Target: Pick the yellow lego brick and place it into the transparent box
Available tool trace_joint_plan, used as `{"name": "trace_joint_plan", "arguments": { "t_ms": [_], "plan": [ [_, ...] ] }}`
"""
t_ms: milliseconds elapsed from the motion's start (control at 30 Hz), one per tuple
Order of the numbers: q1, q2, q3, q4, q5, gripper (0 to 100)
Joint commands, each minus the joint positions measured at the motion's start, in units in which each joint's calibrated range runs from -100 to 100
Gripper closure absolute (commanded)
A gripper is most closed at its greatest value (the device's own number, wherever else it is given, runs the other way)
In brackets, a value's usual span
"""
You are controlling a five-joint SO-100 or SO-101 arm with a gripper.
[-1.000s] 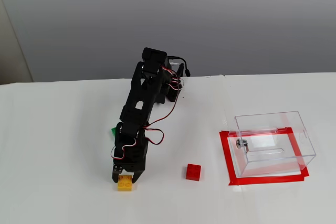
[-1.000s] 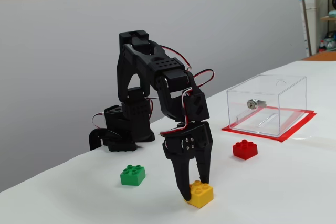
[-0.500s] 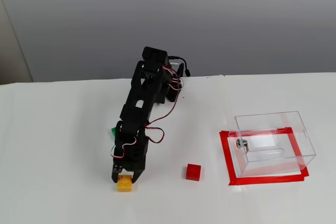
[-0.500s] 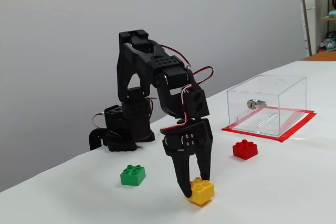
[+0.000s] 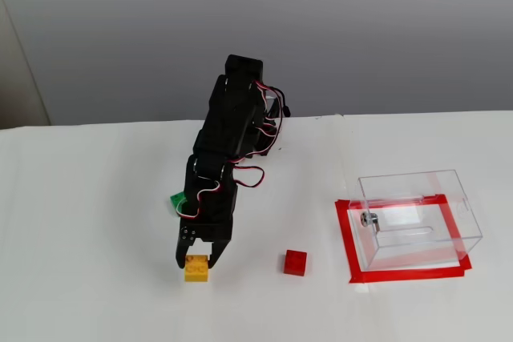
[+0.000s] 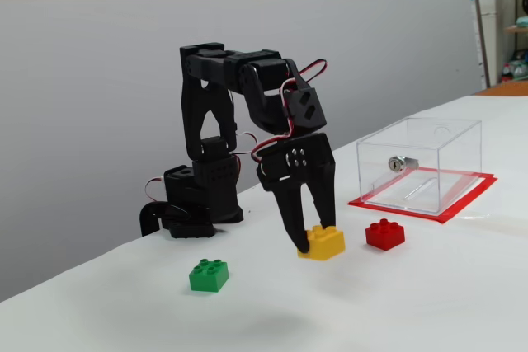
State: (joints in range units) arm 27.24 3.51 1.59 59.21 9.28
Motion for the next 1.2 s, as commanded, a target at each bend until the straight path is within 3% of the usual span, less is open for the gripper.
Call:
{"name": "trace_joint_plan", "arguments": {
  "t_ms": [0,467,1167],
  "plan": [
    [-1.40,-6.27,-1.23,0.32,-0.10,87],
    [-9.68,-17.98,-1.23,5.19,-0.10,87],
    [-31.20,-29.18,-1.23,5.98,-0.15,87]
  ]
}}
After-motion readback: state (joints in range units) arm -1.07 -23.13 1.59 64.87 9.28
